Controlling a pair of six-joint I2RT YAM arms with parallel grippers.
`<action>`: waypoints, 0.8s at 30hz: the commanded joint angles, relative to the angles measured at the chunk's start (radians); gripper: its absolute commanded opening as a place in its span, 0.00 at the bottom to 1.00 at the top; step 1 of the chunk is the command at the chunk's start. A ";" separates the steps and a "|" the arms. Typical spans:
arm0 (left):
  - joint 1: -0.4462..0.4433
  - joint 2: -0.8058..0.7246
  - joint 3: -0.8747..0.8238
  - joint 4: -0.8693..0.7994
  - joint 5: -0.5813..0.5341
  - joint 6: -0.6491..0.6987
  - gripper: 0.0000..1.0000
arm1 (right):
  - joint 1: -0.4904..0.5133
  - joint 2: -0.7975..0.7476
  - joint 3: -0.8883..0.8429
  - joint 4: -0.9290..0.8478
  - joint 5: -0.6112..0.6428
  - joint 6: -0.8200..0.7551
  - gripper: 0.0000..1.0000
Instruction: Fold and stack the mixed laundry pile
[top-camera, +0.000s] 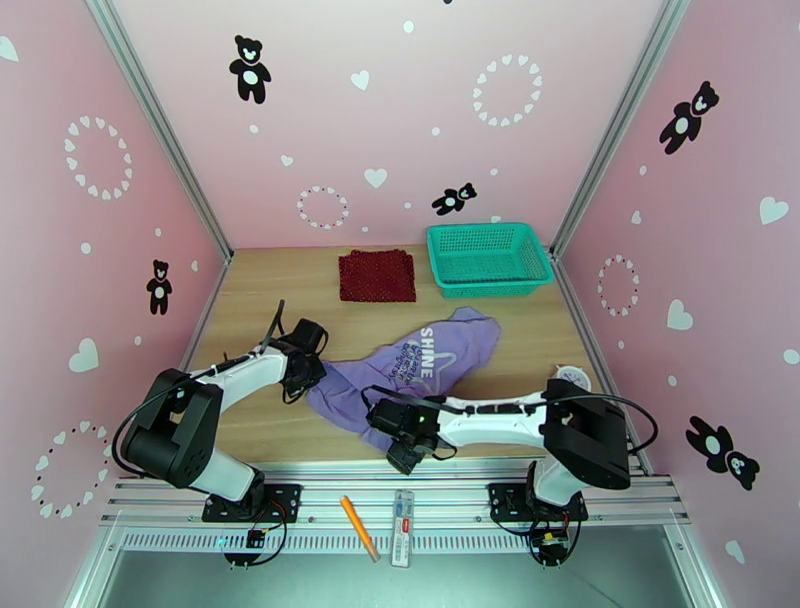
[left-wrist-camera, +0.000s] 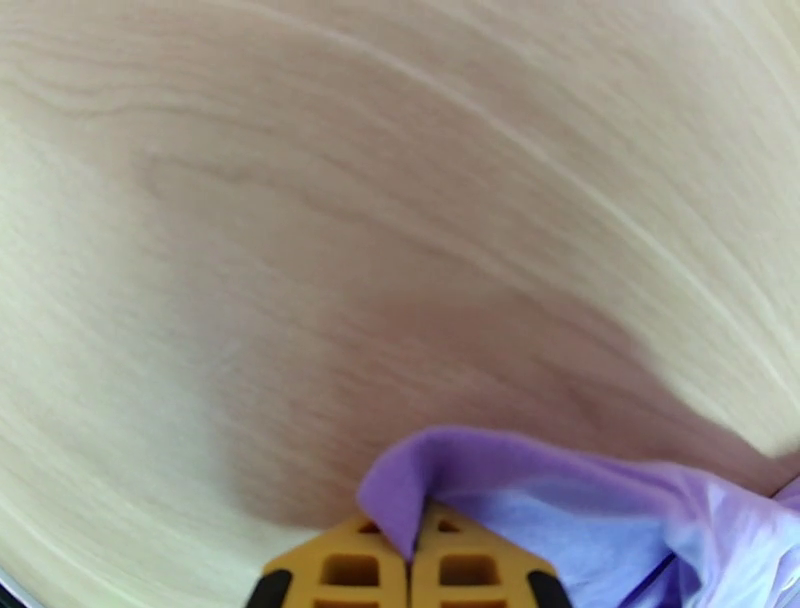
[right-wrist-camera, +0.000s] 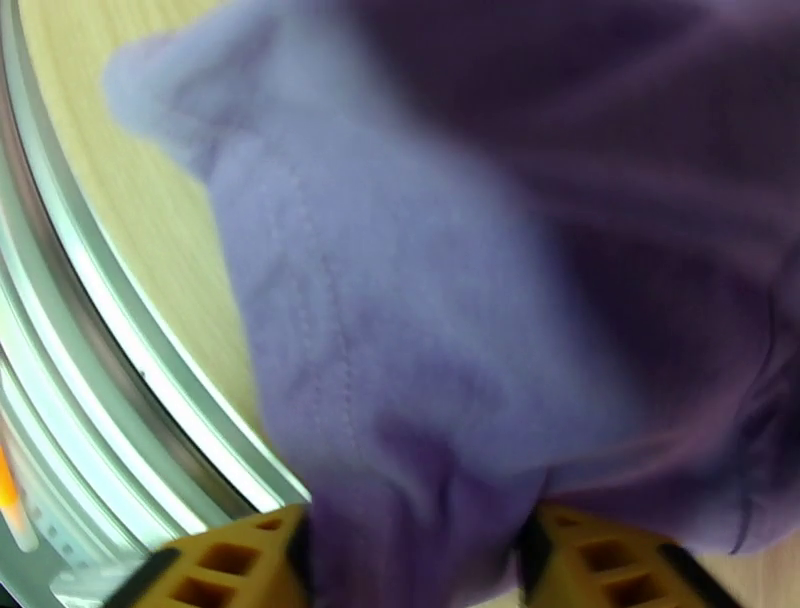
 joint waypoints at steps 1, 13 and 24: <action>0.000 0.046 -0.047 -0.005 0.040 0.006 0.00 | 0.007 0.014 0.023 -0.017 0.035 0.033 0.04; 0.001 -0.384 0.422 -0.453 -0.164 0.193 0.00 | 0.007 -0.470 0.439 -0.560 0.341 -0.069 0.00; 0.000 -0.527 0.981 -0.799 -0.073 0.430 0.00 | 0.007 -0.615 0.939 -0.813 0.469 -0.138 0.00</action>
